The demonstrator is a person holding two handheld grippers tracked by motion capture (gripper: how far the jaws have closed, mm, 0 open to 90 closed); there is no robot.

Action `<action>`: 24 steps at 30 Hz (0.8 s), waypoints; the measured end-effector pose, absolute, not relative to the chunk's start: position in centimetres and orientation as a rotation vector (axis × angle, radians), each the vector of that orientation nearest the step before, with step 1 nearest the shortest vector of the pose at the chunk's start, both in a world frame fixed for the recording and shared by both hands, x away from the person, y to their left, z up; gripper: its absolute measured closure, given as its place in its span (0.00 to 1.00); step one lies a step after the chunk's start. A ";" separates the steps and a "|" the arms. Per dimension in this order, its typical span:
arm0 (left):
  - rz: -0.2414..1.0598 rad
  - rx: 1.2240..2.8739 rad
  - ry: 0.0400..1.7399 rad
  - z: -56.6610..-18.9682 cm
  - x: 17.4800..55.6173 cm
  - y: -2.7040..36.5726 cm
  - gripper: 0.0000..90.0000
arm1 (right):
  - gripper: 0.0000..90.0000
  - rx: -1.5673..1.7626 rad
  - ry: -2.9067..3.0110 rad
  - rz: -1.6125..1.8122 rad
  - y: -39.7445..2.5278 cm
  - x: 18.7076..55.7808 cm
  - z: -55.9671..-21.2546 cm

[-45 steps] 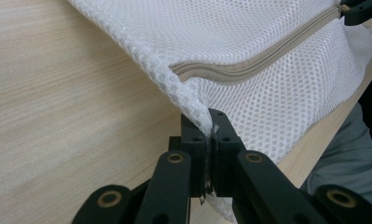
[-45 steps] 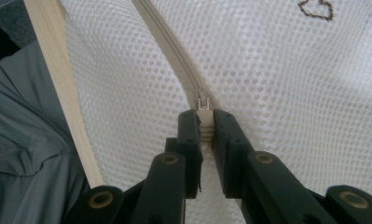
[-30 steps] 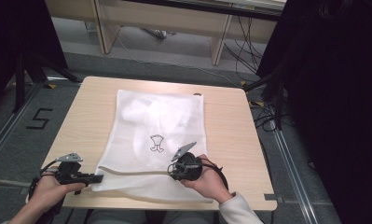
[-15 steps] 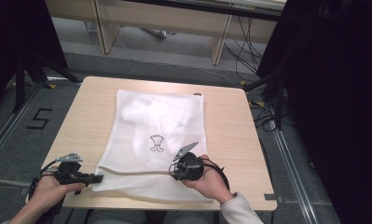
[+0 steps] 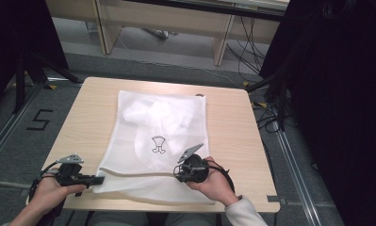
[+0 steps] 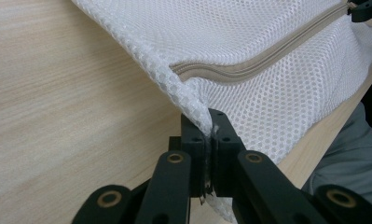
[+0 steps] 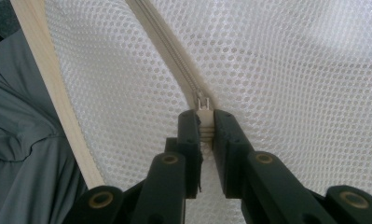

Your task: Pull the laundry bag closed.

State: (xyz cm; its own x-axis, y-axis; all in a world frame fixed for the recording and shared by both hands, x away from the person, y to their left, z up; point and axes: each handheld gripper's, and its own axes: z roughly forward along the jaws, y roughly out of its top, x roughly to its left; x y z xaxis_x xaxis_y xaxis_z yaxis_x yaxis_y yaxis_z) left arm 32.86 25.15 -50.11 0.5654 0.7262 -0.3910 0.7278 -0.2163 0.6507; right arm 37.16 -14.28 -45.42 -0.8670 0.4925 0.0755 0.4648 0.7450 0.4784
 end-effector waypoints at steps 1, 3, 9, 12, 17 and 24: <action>0.004 1.942 1.169 -50.2 32.8 25.1 0.95 | 0.91 0.805 2.892 0.765 -14.3 37.1 -45.4; -0.004 1.960 1.169 -50.1 32.9 25.2 0.95 | 0.91 0.795 2.887 0.767 -14.4 37.1 -45.4; -0.005 1.960 1.170 -50.1 32.9 25.2 0.95 | 0.91 0.797 2.889 0.767 -14.6 37.2 -45.5; 0.003 1.944 1.170 -50.2 32.8 25.1 0.95 | 0.91 0.820 2.881 0.759 -14.6 37.0 -45.4; 0.003 1.950 1.174 -50.1 32.8 25.1 0.95 | 0.91 0.808 2.886 0.768 -14.7 37.1 -45.5; 0.003 1.943 1.172 -50.2 32.8 25.1 0.95 | 0.91 0.800 2.875 0.764 -14.9 37.1 -45.5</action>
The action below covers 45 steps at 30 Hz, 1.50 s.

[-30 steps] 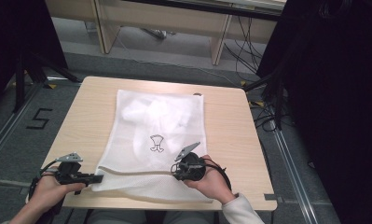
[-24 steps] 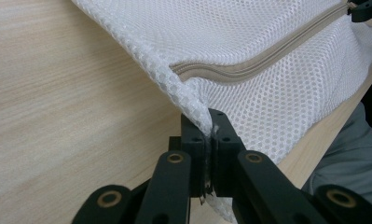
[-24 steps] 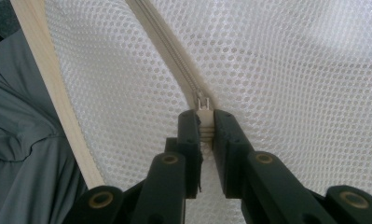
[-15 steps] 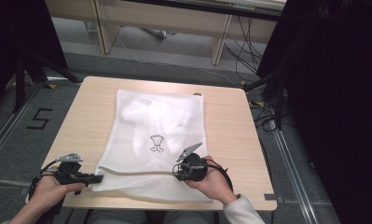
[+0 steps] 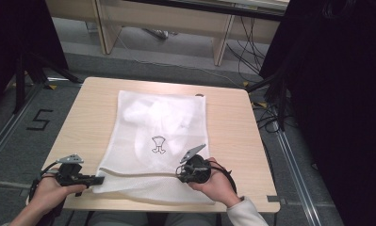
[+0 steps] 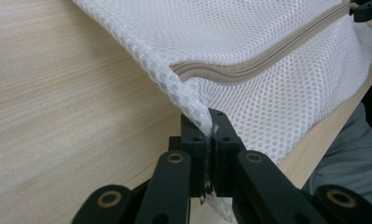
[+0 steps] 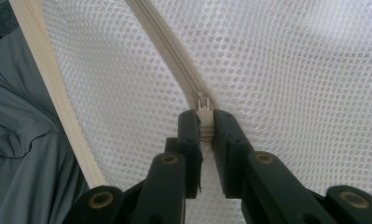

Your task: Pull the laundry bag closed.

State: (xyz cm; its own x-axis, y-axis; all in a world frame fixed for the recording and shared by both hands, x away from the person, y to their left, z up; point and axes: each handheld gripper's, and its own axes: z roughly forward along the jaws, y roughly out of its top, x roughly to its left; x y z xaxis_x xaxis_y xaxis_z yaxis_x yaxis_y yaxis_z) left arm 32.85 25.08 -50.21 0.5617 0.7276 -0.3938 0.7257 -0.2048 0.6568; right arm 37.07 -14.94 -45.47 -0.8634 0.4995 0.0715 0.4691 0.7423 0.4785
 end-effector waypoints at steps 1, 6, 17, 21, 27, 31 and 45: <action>0.002 1.946 1.171 -50.2 32.9 25.1 0.95 | 0.91 0.824 2.886 0.762 -15.0 37.0 -45.4; 0.003 1.945 1.172 -50.2 32.8 25.1 0.95 | 0.91 0.812 2.879 0.764 -15.0 37.0 -45.4; 0.003 1.945 1.172 -50.2 32.8 25.1 0.95 | 0.91 0.829 2.870 0.762 -15.6 37.0 -45.4; 0.005 1.946 1.171 -50.2 32.8 25.1 0.95 | 0.91 0.846 2.868 0.757 -15.8 36.9 -45.4; -0.003 1.954 1.172 -50.1 32.9 25.1 0.95 | 0.91 0.834 2.868 0.763 -15.9 36.9 -45.4; -0.011 1.951 1.175 -50.1 32.9 25.1 0.95 | 0.91 0.841 2.862 0.753 -16.0 36.9 -45.4; 0.004 1.945 1.177 -50.2 32.8 25.1 0.95 | 0.91 0.881 2.857 0.746 -16.9 36.7 -45.4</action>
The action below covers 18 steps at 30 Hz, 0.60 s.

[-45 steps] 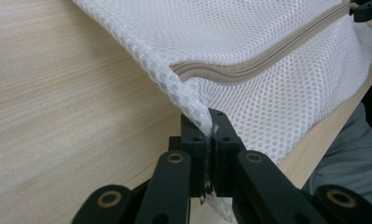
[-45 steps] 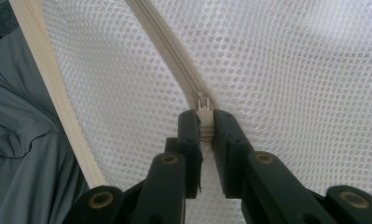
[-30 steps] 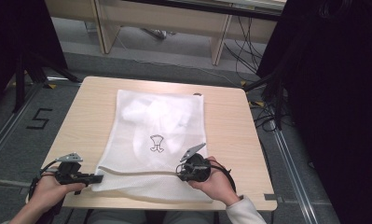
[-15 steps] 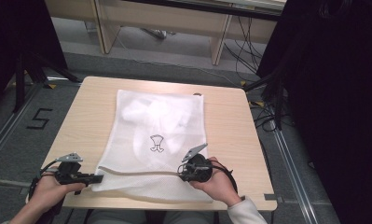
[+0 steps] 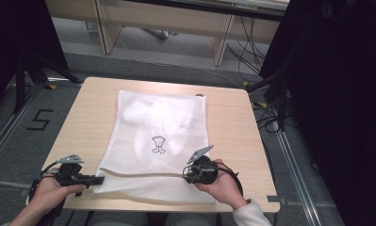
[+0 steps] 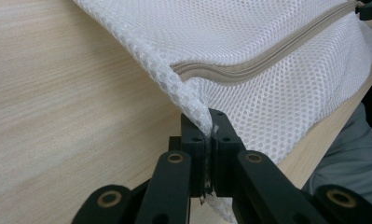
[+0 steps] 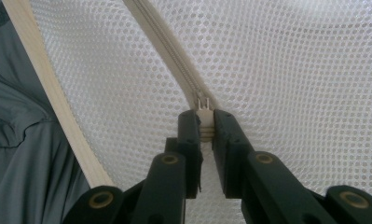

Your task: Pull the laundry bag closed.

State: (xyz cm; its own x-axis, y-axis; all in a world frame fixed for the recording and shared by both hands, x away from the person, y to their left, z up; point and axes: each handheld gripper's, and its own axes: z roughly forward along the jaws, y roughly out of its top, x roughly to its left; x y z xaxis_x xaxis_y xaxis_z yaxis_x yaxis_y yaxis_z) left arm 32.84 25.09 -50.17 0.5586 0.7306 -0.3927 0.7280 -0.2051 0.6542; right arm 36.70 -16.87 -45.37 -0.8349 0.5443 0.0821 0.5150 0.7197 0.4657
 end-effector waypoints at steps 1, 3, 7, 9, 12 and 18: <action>-0.004 1.952 1.177 -50.1 32.9 25.1 0.95 | 0.91 0.863 2.856 0.752 -17.0 36.8 -45.4; 0.004 1.949 1.173 -50.2 32.8 25.1 0.95 | 0.91 0.890 2.848 0.747 -17.1 36.6 -45.4; 0.000 1.957 1.176 -50.1 32.8 25.2 0.95 | 0.91 0.873 2.853 0.749 -17.4 36.7 -45.4; 0.007 1.945 1.174 -50.2 32.8 25.1 0.95 | 0.91 0.898 2.849 0.746 -17.5 36.6 -45.4; 0.002 1.957 1.177 -50.1 32.8 25.2 0.95 | 0.91 0.910 2.842 0.737 -17.7 36.5 -45.3; 0.003 1.955 1.174 -50.1 32.8 25.1 0.95 | 0.91 0.893 2.843 0.751 -18.2 36.5 -45.3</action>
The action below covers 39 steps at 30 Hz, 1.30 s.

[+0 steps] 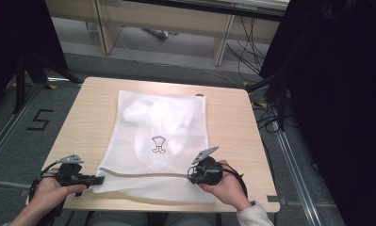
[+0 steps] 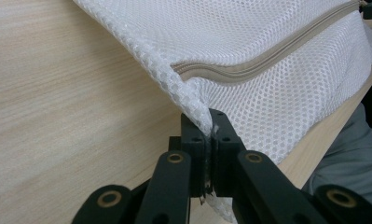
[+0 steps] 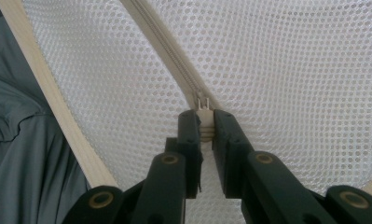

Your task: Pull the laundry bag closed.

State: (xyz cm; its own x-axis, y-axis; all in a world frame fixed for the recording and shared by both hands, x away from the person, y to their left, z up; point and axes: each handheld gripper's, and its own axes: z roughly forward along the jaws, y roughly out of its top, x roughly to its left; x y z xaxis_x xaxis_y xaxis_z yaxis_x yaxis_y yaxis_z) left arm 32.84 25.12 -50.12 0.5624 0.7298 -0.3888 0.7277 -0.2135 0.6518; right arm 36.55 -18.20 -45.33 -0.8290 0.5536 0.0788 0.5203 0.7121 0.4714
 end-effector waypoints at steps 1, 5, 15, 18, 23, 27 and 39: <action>0.003 1.952 1.177 -50.1 32.8 25.1 0.95 | 0.91 0.893 2.838 0.741 -18.2 36.5 -45.3; 0.002 1.953 1.180 -50.1 32.8 25.1 0.95 | 0.91 0.895 2.843 0.738 -18.5 36.5 -45.3; 0.001 1.955 1.177 -50.1 32.8 25.2 0.95 | 0.91 0.905 2.837 0.735 -19.2 36.5 -45.3; -0.006 1.957 1.174 -50.1 32.8 25.2 0.95 | 0.91 0.970 2.821 0.724 -19.5 36.1 -45.2; -0.006 1.953 1.175 -50.1 32.8 25.2 0.95 | 0.91 0.953 2.817 0.723 -20.1 36.2 -45.2; -0.008 1.949 1.176 -50.1 32.8 25.2 0.95 | 0.91 0.942 2.821 0.724 -20.4 36.3 -45.2; 0.024 1.934 1.183 -49.9 32.8 25.3 0.95 | 0.91 0.953 2.813 0.706 -21.5 36.2 -45.2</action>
